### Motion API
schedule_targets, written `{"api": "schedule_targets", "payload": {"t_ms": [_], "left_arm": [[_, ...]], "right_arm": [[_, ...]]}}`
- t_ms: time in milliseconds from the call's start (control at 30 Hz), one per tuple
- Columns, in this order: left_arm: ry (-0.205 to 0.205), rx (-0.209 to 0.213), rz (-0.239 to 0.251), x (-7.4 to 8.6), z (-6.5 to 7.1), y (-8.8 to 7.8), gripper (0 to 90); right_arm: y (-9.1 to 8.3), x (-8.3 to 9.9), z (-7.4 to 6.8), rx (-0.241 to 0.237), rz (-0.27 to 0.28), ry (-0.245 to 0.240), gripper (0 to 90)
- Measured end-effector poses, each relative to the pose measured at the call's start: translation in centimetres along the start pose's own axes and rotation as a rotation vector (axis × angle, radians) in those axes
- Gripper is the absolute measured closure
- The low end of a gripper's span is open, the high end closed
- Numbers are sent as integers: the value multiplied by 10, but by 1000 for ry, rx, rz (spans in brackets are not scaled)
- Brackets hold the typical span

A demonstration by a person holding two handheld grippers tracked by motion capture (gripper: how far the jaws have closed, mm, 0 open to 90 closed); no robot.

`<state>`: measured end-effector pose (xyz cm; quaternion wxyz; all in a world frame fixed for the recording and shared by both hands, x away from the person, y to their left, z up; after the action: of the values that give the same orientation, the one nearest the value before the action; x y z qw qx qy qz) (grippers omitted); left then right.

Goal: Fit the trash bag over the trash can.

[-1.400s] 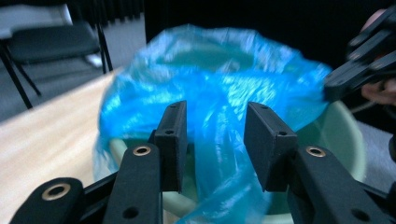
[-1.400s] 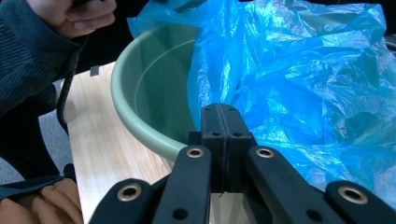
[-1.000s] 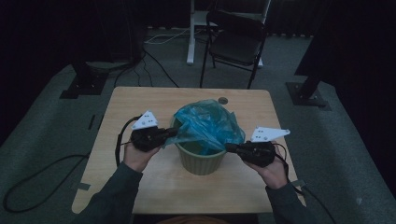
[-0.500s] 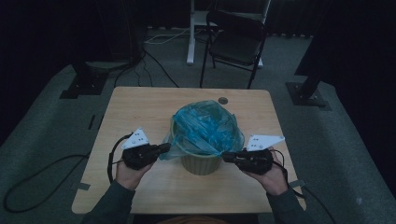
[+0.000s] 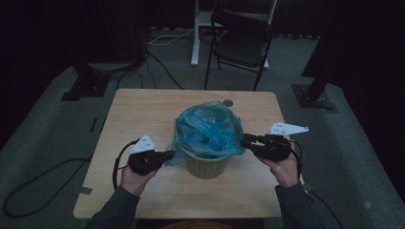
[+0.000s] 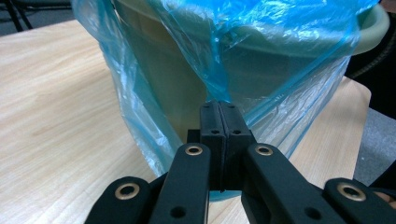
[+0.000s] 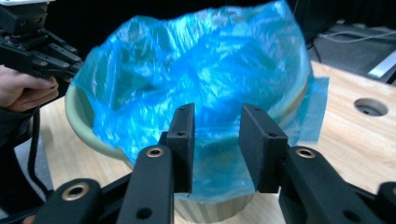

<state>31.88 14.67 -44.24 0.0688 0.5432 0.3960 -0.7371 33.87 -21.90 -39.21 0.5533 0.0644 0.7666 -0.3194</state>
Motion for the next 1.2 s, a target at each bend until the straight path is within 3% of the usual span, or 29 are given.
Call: {"api": "schedule_targets", "payload": {"t_ms": [33,200,500,533,600,667,733,900,933,1100,1200], "left_arm": [[0,0,0,0,0,0,899],[1,17,-6,1,5,9,899],[13,33,-17,3,12,15,899],[13,33,-15,3,12,15,899],[13,34,-12,3,12,15,899],[11,34,-11,2,12,14,899],[13,35,-6,2,12,14,899],[11,41,-3,1,13,15,897],[11,42,-3,1,14,16,897],[21,53,-3,1,17,18,897],[25,56,-4,1,19,19,898]], "right_arm": [[0,0,0,0,0,0,702],[1,6,0,-26,-49,-19,887],[2,14,2,-41,-88,-12,900],[2,14,2,-50,-94,-11,864],[-1,13,2,-34,-76,-10,695],[-2,12,2,-39,-67,-8,642],[-2,10,2,-56,-74,7,496],[8,15,2,-85,-142,-15,427],[10,16,1,-90,-147,-18,435],[11,13,-4,-141,-152,-59,750],[14,14,-6,-132,-173,-84,900]]}}
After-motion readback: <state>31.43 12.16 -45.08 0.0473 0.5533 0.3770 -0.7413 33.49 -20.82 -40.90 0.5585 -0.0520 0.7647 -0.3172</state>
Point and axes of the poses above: each handheld gripper's, and its own axes: y roughly forward along the jaws, x roughly out of its underside, z roughly to its right, the point moved 3 cm from there along y, roughly forward along the jaws, and after that the axes turned 4 degrees about -x, right-handed, at the moved point
